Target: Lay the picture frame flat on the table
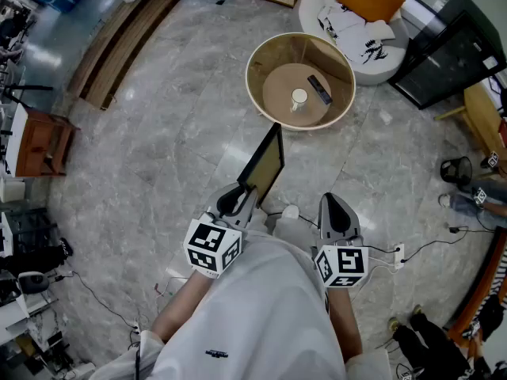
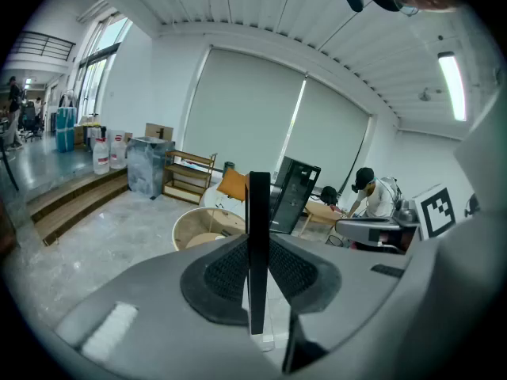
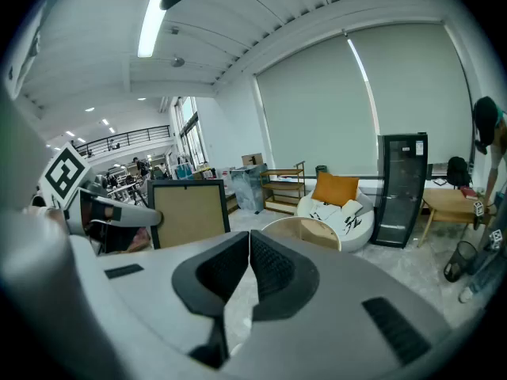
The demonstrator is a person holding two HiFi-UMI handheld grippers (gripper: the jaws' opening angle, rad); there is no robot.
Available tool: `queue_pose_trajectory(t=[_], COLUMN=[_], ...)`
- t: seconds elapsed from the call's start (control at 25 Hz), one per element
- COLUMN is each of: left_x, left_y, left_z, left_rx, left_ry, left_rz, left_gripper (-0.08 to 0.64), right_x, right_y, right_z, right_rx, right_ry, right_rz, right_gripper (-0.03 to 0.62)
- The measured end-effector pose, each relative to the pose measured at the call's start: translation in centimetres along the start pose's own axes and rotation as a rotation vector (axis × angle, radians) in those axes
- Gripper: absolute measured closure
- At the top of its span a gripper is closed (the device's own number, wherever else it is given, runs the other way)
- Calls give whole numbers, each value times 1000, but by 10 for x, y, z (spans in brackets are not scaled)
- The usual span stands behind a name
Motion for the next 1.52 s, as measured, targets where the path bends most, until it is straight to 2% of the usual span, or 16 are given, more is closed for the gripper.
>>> queue_pose_trajectory(t=[0.2,0.48,0.84,1.16,1.32,1.52], left_x=[15,30,41,45,51,59], left_y=[19,38,68,110,120,125], left_z=[7,-2,-8,-14,-23,-35], left_rx=[-16,-73,-149,-193,-202,-213], left_ry=[-15,-10,3,15,11,11], left_rz=[-5,-67,-103,-101,-79,-97], left_gripper=[492,491,491,491,492,492], right_x=[7,22,24,21,26,33], right_y=[11,26,47,71,69,60], right_z=[-4,-14,-34,-56,-63,-76], right_rx=[-53,-120,-189,-253,-266,-276], right_ry=[11,-53,-57,-26,-15,-27], right_rz=[-31,-32,-79,-94,-99,-103], right_gripper=[586,584,584,586,586,586])
Point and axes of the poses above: the fingertips, and each gripper's own axes: z backward along the fingers, y to its left, x out of its top, the point moved 7 cm from there along z, backward along the fingers, and after that the axes turned 4 degrees about y, right-handed, at the moved point
